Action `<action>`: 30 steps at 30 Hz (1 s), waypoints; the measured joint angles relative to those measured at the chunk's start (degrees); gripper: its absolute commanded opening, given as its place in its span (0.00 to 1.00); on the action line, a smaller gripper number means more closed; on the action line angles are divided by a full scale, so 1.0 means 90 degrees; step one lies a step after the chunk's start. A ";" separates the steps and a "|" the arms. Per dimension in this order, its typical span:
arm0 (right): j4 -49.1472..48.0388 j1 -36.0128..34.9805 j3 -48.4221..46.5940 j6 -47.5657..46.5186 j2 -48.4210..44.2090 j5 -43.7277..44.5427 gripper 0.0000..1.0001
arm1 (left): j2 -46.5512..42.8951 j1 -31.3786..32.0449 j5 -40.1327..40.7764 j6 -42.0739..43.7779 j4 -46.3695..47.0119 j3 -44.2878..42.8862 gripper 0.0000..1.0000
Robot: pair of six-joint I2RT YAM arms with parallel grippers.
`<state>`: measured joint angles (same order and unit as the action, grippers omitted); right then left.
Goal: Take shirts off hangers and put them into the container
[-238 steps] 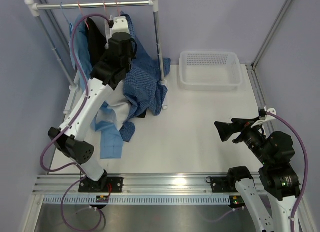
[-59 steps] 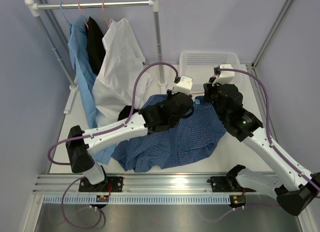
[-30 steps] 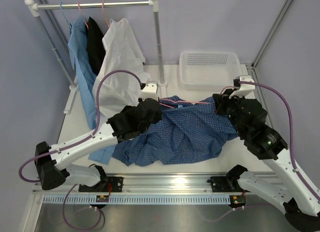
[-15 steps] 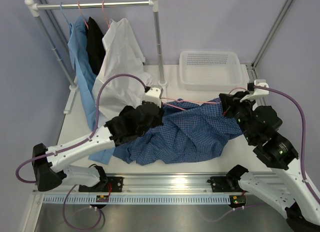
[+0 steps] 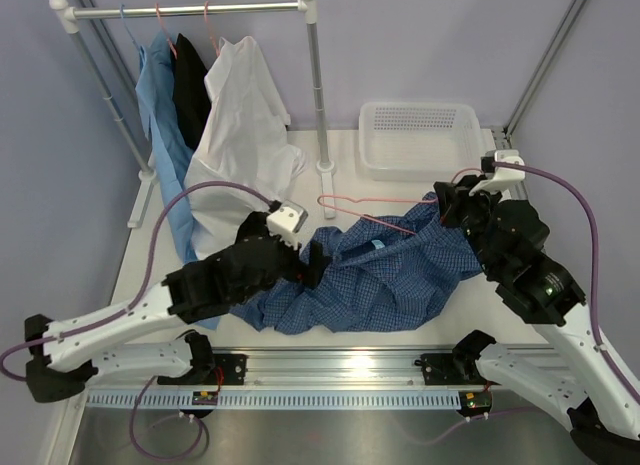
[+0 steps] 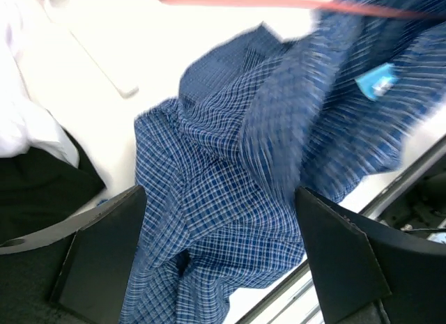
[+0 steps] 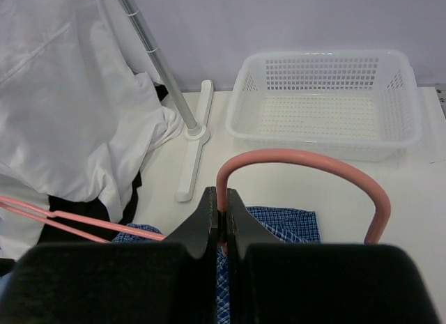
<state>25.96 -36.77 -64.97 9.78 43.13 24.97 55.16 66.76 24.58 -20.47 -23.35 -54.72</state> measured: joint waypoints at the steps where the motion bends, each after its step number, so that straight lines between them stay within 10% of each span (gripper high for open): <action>1: -0.0041 0.0002 0.0039 -0.0027 0.0024 -0.0005 0.00 | -0.0206 -0.0019 -0.0017 0.0102 -0.0034 0.0000 0.93; 9: -0.0464 0.0010 0.0510 -0.0306 0.0245 -0.0491 0.00 | -0.0911 -0.0988 -0.1166 0.1185 -0.0593 -0.0554 0.94; 30: -0.1098 0.0017 0.0561 -0.0899 0.0760 -0.2839 0.00 | 0.1443 -0.1797 -0.4563 0.3067 -0.1729 -0.2453 0.71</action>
<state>16.08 -36.62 -59.92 1.69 49.98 -0.58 68.14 50.59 -16.49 7.14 -38.92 -76.79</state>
